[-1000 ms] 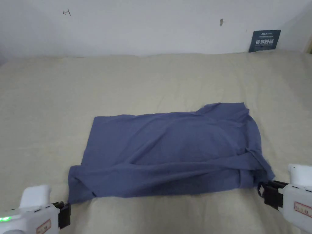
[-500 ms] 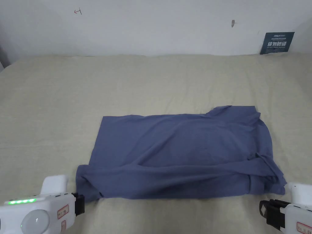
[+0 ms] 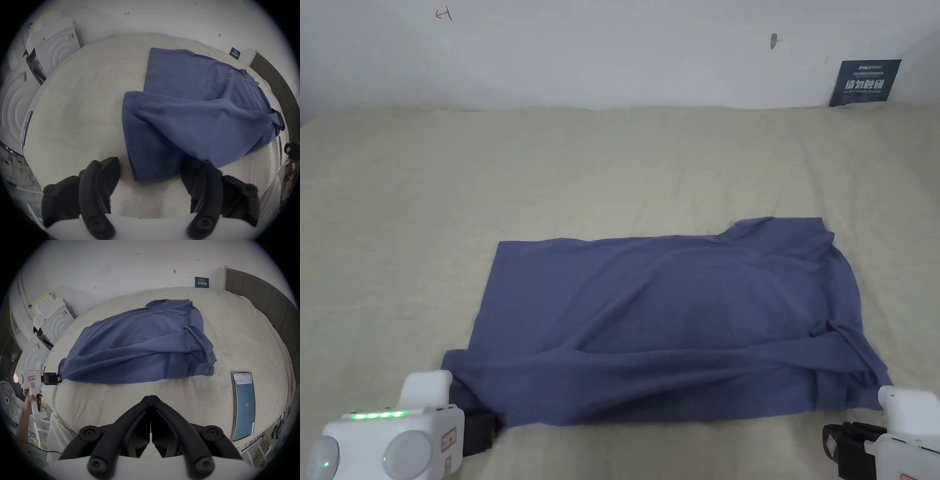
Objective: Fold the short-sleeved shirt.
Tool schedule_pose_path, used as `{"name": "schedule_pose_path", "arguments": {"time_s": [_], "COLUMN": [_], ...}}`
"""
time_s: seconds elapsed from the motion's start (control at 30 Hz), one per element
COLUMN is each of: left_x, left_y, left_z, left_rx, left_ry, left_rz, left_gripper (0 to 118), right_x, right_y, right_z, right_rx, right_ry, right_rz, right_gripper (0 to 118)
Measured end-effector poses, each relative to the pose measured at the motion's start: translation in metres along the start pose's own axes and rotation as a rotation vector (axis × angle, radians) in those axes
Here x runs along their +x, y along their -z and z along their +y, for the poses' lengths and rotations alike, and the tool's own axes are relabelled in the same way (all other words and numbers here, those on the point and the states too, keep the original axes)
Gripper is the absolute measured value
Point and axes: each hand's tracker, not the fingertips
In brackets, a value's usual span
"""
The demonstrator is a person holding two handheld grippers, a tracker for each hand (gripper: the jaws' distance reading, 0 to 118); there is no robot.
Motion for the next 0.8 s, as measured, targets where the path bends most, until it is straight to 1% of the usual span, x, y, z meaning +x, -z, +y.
{"name": "schedule_pose_path", "arguments": {"time_s": [0.03, 0.07, 0.1, 0.13, 0.17, 0.2, 0.27, 0.37, 0.5, 0.53, 0.57, 0.6, 0.63, 0.67, 0.73, 0.8], "left_x": [0.002, -0.001, -0.001, -0.003, -0.004, -0.006, -0.007, -0.008, -0.008, -0.007, -0.007, -0.008, -0.008, -0.008, -0.012, -0.014], "left_y": [-0.001, -0.004, -0.006, -0.008, -0.008, -0.007, -0.010, -0.012, -0.022, -0.024, -0.026, -0.028, -0.029, -0.029, -0.026, -0.024], "left_z": [-0.002, 0.000, 0.002, 0.004, 0.006, 0.009, 0.009, 0.013, 0.016, 0.017, 0.017, 0.018, 0.018, 0.020, 0.023, 0.026], "left_rx": [-0.006, -0.010, -0.011, -0.003, 0.009, 0.000, -0.017, -0.018, -0.003, -0.001, 0.002, 0.003, 0.004, 0.002, -0.011, -0.022], "left_ry": [0.015, 0.002, -0.010, -0.012, -0.006, -0.034, -0.031, -0.024, 0.004, 0.003, 0.001, -0.004, -0.010, -0.015, -0.038, -0.107], "left_rz": [0.005, -0.007, 0.001, 0.009, 0.058, 0.007, 0.001, -0.008, -0.025, -0.019, -0.021, -0.026, -0.026, -0.029, -0.034, -0.047], "left_gripper": [76, 70, 57, 38, 15, 8, 7, 7, 6, 6, 6, 6, 6, 6, 6, 6], "right_x": [0.000, 0.001, 0.003, 0.004, 0.005, 0.006, 0.010, 0.015, 0.029, 0.031, 0.034, 0.038, 0.041, 0.044, 0.049, 0.052], "right_y": [0.001, 0.001, 0.002, 0.003, 0.003, 0.002, 0.001, -0.004, -0.008, -0.010, -0.011, -0.012, -0.010, -0.006, -0.001, 0.007], "right_z": [0.000, 0.000, 0.000, 0.000, -0.001, -0.001, -0.003, -0.005, -0.002, 0.000, 0.001, 0.005, 0.010, 0.013, 0.019, 0.028], "right_rx": [-0.001, -0.001, -0.002, -0.001, -0.002, -0.003, -0.002, 0.001, 0.036, 0.054, 0.074, 0.082, 0.080, 0.074, 0.085, 0.070], "right_ry": [0.000, 0.002, 0.005, 0.008, 0.013, 0.019, 0.023, 0.022, 0.059, 0.052, 0.045, 0.031, 0.029, 0.025, 0.013, -0.005], "right_rz": [-0.003, -0.004, -0.005, -0.005, -0.003, -0.002, 0.009, -0.003, -0.044, -0.051, -0.044, -0.040, -0.034, -0.037, -0.070, -0.160], "right_gripper": [2, 2, 2, 2, 2, 2, 2, 2, 3, 6, 23, 68, 103, 118, 118, 118]}}
